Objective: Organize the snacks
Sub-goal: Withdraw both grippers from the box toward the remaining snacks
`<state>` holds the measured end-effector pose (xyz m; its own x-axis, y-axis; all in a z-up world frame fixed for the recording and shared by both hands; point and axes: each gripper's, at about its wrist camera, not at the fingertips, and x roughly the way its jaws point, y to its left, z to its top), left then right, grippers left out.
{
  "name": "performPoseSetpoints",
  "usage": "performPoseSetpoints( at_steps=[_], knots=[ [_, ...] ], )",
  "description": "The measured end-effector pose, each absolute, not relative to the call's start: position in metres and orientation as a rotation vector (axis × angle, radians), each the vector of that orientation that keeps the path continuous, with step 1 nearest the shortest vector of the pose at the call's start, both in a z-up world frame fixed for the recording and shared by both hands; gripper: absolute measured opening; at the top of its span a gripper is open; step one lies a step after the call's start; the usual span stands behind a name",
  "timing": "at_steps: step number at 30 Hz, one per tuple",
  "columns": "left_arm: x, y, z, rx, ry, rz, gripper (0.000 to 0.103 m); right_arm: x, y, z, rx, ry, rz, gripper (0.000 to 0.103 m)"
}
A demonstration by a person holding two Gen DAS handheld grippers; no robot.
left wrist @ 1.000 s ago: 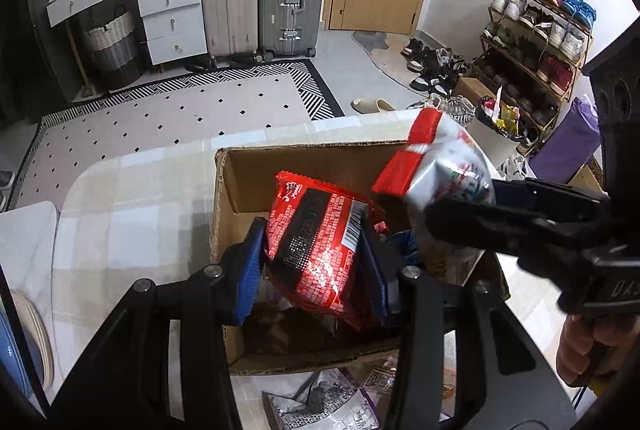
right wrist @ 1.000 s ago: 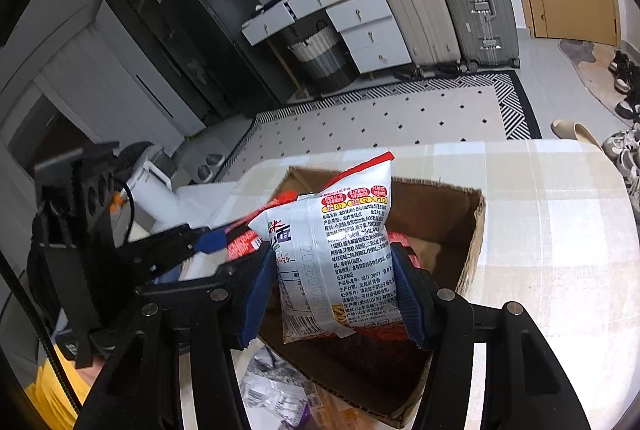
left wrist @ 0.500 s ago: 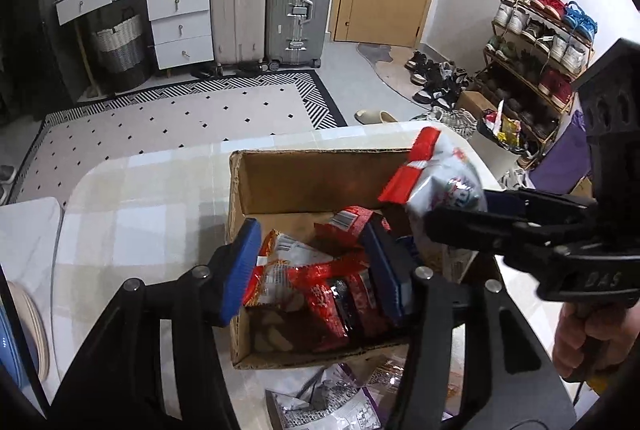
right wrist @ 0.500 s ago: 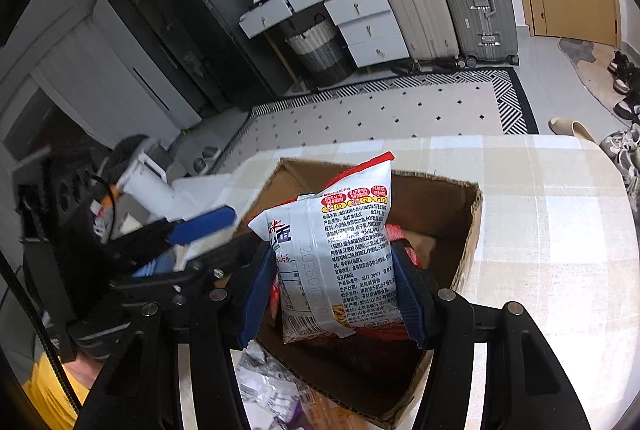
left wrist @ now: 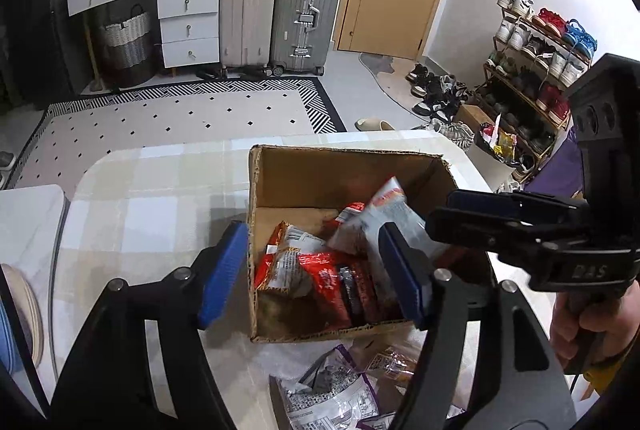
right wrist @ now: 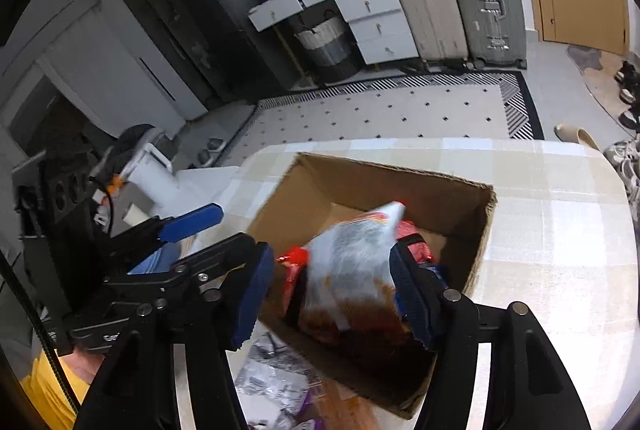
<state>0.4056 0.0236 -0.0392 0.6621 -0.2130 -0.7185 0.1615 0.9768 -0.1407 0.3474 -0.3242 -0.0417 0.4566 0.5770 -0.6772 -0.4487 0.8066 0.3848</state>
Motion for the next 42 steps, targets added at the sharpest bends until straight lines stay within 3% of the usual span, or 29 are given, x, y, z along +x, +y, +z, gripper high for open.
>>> performPoseSetpoints(
  at_steps=[8, 16, 20, 25, 31, 42],
  knots=[
    [0.366, 0.028, -0.013, -0.051, 0.768, -0.222, 0.067, 0.312, -0.319, -0.008, 0.113, 0.833, 0.638, 0.062],
    [0.303, 0.023, 0.034, 0.009, 0.678, -0.166, 0.079, 0.242, -0.314, 0.036, 0.021, 0.705, 0.703, 0.062],
    [0.262, 0.024, 0.058, -0.010, 0.626, -0.166, 0.081, 0.188, -0.327, 0.043, 0.043, 0.599, 0.709, 0.074],
    [0.210, 0.027, 0.077, -0.030, 0.578, -0.170, 0.082, 0.125, -0.349, 0.048, 0.138, 0.527, 0.710, 0.074],
    [0.140, 0.031, 0.083, -0.056, 0.540, -0.184, 0.082, 0.042, -0.369, 0.043, 0.180, 0.395, 0.689, 0.086],
    [0.026, 0.050, 0.063, -0.125, 0.496, -0.168, 0.088, -0.043, -0.383, 0.016, 0.197, 0.327, 0.668, 0.093]
  ],
)
